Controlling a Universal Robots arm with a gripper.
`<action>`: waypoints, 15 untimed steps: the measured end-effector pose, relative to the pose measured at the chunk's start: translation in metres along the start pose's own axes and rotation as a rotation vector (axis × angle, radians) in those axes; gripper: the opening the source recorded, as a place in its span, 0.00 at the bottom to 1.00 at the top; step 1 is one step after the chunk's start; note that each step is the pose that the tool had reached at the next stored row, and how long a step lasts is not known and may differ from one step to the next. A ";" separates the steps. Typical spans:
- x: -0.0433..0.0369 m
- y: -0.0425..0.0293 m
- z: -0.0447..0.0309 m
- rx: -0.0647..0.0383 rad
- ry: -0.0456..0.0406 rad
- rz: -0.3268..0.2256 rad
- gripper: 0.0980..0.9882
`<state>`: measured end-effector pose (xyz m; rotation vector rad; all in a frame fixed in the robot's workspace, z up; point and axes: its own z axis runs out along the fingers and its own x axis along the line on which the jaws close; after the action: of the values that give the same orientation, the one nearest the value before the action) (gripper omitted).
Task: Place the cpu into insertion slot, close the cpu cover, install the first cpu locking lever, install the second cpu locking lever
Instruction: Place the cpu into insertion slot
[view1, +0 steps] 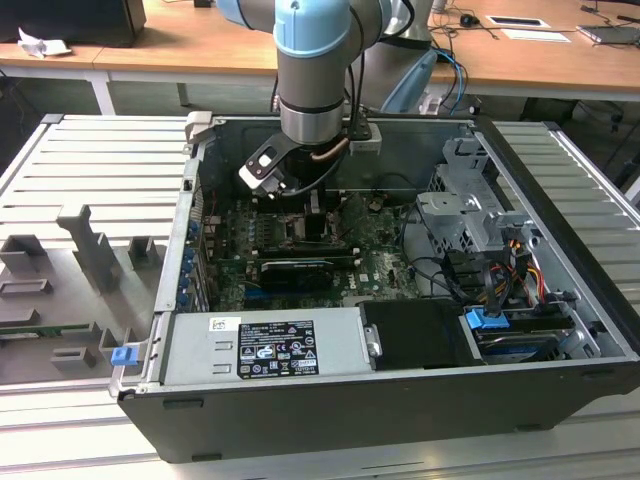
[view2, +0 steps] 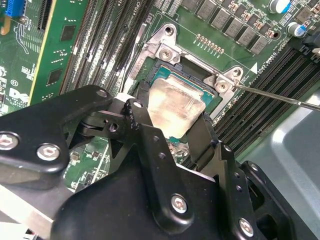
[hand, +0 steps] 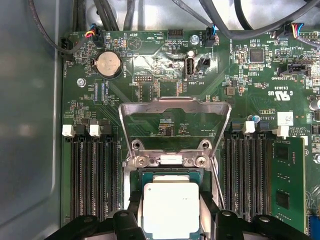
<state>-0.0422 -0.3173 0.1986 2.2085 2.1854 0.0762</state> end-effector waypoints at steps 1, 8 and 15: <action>0.0000 0.0000 0.0000 0.000 0.0000 0.000 0.58; -0.0003 0.0000 0.0000 0.000 -0.0001 0.000 0.49; -0.0004 0.0000 0.0001 0.000 0.0000 0.000 0.50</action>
<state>-0.0422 -0.3178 0.1986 2.2085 2.1853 0.0763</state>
